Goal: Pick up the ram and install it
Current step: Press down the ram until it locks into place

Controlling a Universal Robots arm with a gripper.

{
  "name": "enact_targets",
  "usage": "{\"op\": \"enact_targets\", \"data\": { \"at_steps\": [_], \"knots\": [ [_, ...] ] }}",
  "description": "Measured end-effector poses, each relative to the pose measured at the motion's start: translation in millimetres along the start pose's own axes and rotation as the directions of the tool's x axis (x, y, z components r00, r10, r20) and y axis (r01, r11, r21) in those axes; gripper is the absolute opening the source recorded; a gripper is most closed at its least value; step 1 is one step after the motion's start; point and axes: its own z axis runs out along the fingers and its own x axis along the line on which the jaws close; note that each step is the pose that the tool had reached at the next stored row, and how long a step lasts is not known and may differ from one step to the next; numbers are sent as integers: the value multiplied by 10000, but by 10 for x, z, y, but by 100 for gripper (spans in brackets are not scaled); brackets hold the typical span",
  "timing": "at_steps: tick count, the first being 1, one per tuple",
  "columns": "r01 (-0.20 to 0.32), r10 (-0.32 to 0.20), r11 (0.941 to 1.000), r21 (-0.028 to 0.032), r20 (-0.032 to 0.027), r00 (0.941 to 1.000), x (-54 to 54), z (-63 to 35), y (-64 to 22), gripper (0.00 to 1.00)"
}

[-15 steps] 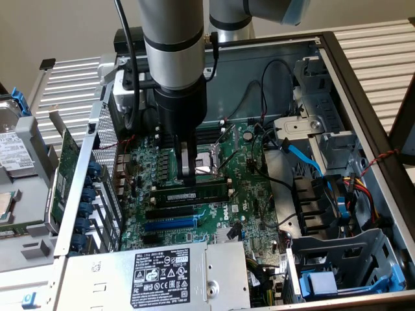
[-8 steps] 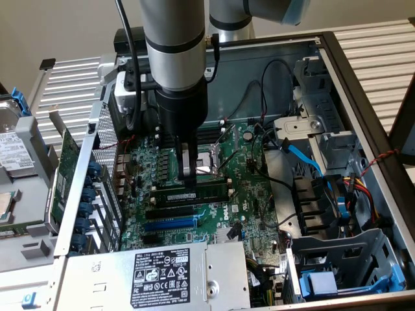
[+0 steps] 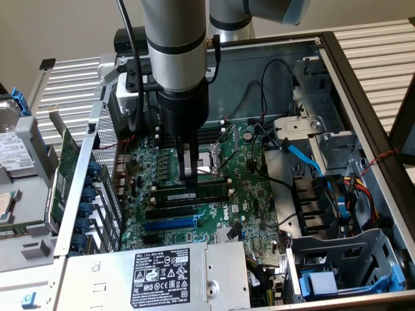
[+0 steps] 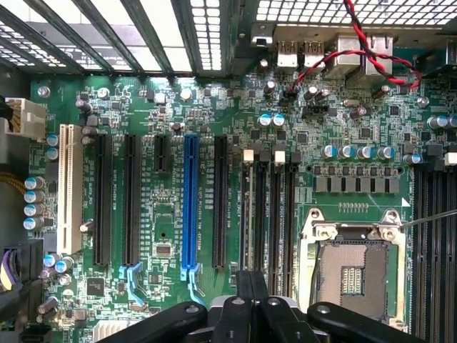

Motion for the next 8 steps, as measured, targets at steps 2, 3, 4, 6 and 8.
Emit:
{"op": "enact_targets", "data": {
  "at_steps": [2, 3, 4, 6, 8],
  "knots": [
    [38, -38, 10000, -1, -5, 10000, -2, 9, -1, 11],
    [56, -56, 10000, -1, -7, 10000, -3, 14, -1, 11],
    [73, -73, 10000, -1, -8, 10000, -4, 21, -1, 11],
    [105, -105, 9999, -2, -14, 9999, -8, 37, -1, 11],
    [141, -141, 9999, -2, -16, 9999, -10, 47, -1, 11]
  ]
}}
